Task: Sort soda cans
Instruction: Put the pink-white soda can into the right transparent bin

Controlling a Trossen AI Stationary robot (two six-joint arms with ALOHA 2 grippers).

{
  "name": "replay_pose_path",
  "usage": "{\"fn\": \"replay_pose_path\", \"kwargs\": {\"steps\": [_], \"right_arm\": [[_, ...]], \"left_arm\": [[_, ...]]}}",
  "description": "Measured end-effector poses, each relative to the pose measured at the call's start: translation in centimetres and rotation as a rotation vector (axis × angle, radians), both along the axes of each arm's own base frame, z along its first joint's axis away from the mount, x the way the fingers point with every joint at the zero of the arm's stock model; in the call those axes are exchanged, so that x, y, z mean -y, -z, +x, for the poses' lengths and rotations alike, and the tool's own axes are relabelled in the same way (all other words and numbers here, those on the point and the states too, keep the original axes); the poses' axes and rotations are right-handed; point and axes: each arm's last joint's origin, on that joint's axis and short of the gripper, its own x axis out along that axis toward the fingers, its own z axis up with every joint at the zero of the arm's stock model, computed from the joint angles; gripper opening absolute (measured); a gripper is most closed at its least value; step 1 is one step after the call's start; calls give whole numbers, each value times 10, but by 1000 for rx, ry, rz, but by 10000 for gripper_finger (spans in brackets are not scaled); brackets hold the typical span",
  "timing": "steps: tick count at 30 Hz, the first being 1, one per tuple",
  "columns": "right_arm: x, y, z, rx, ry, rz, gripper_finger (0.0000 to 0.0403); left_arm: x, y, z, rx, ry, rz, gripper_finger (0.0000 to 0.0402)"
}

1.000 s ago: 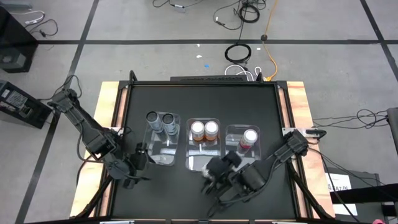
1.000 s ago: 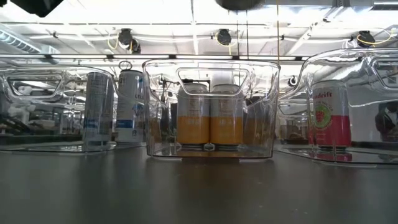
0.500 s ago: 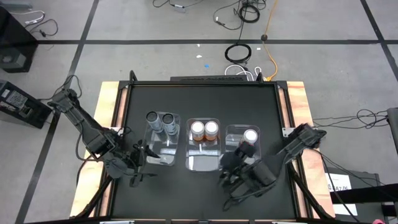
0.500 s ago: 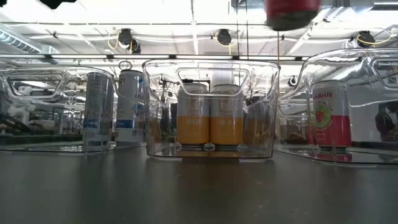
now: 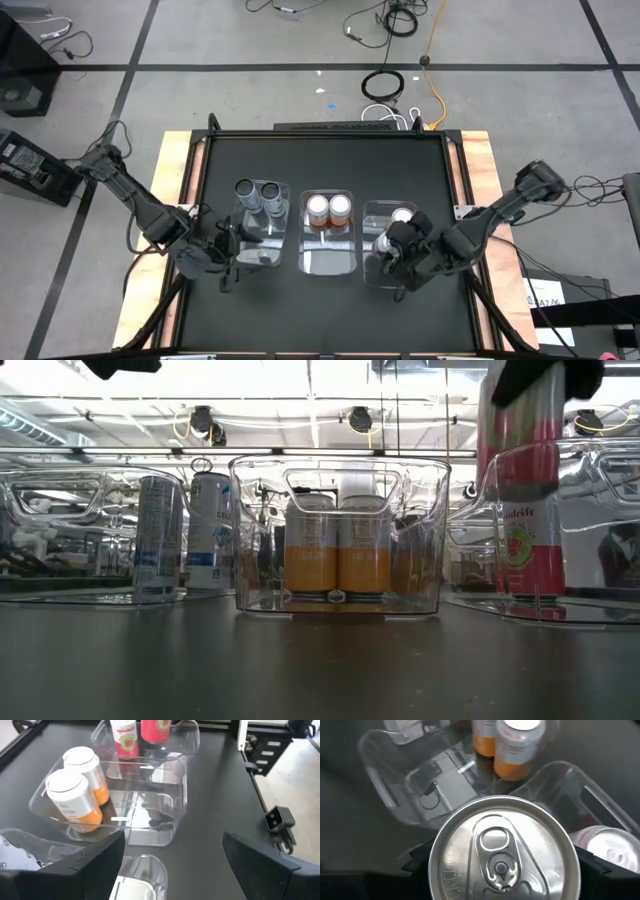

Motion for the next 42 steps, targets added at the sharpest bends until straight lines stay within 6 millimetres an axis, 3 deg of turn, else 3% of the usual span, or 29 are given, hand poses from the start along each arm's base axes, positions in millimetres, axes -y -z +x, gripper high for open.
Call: {"fn": "replay_pose_path", "kwargs": {"steps": [6,10,20,36,42], "right_arm": [[24,30,4,-43,-42,23,281],[37,36,16,-20,-87,23,281],[68,64,19,-118,-128,-11,281],[104,85,23,-132,-108,-17,289],[108,92,23,-115,-104,-18,321]], "left_arm": [[-7,-1,6,10,-44,-9,345],[-11,-1,9,10,-81,-30,345],[-14,-1,10,13,-123,-77,345],[-13,-3,11,31,-122,-92,345],[-13,-3,12,33,-123,-94,345]]}}
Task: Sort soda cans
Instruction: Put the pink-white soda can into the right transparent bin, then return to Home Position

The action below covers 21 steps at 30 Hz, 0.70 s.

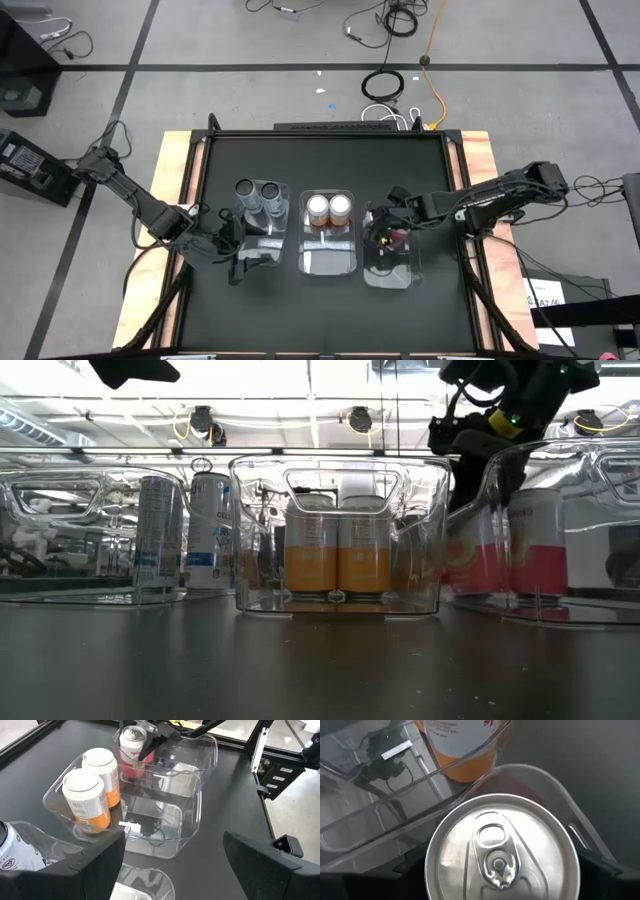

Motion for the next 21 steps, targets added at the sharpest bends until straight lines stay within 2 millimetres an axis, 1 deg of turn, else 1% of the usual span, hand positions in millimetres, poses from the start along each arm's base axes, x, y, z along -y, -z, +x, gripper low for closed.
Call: {"fn": "replay_pose_path", "kwargs": {"steps": [5,18,21], "right_arm": [[0,-1,2,20,-24,-18,343],[0,-1,2,0,-85,-51,347],[0,-5,3,-10,-90,-65,347]], "left_arm": [[0,0,0,1,0,-1,345],[0,0,0,1,0,0,345],[0,0,0,0,0,0,345]]}}
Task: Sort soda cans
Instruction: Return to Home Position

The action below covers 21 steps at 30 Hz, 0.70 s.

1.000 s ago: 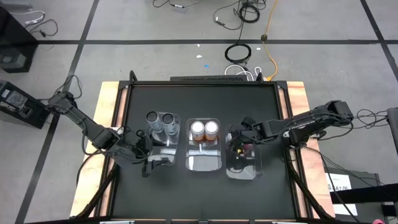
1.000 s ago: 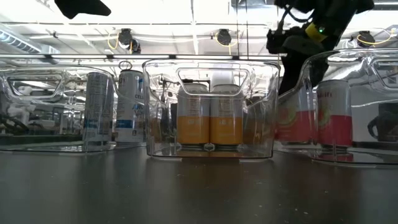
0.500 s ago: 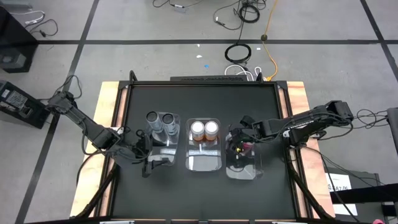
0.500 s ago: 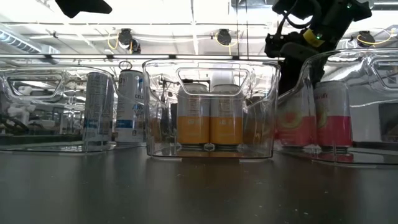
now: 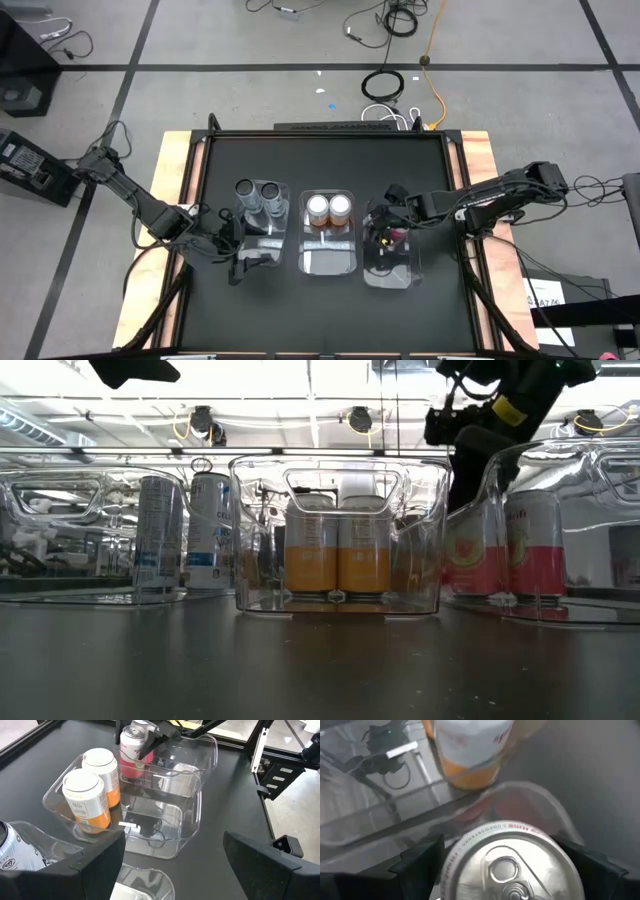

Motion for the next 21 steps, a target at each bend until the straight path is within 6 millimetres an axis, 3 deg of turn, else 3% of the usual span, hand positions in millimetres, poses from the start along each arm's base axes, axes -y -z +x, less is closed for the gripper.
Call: {"fn": "replay_pose_path", "kwargs": {"steps": [11,21], "right_arm": [[0,-32,10,13,-38,-81,348],[0,-81,11,-20,-42,-101,348]], "left_arm": [[0,0,0,-1,0,1,345],[0,0,0,-3,0,3,345]]}}
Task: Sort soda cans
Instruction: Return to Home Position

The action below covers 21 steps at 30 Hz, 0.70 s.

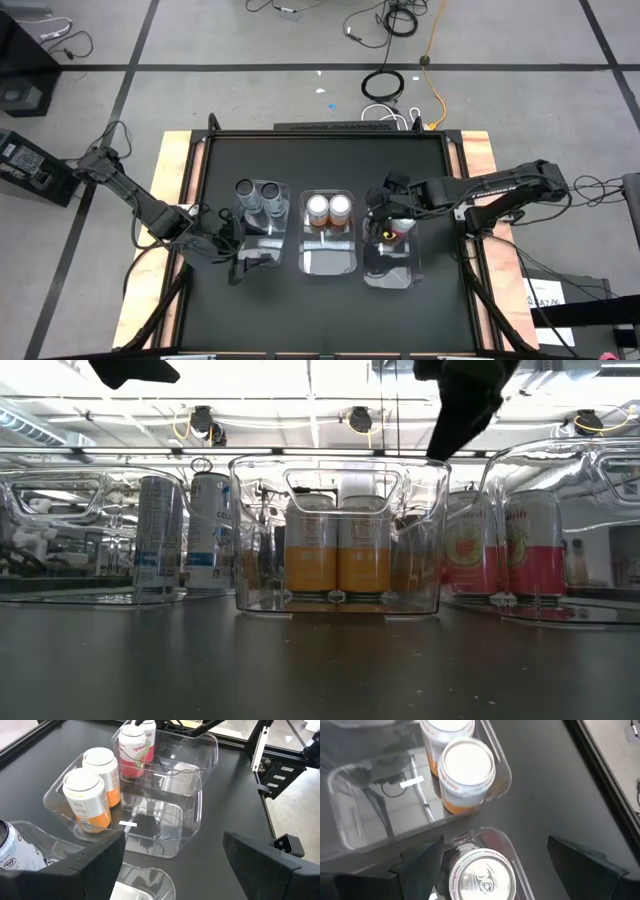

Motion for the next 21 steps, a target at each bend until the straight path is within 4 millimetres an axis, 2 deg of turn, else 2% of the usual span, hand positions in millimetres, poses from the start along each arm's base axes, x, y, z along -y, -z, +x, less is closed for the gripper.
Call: {"fn": "replay_pose_path", "kwargs": {"steps": [5,9,13,19,21], "right_arm": [[-5,-19,1,36,-15,24,339],[-12,-22,1,40,-64,46,293],[-20,-21,0,25,-118,102,206],[-32,-21,-2,9,-191,163,44],[-35,-21,-3,6,-207,191,12]], "left_arm": [[0,0,0,0,0,0,345],[0,0,0,0,0,0,345],[0,0,0,0,0,0,345],[0,0,0,0,1,0,345],[0,0,0,0,1,0,345]]}}
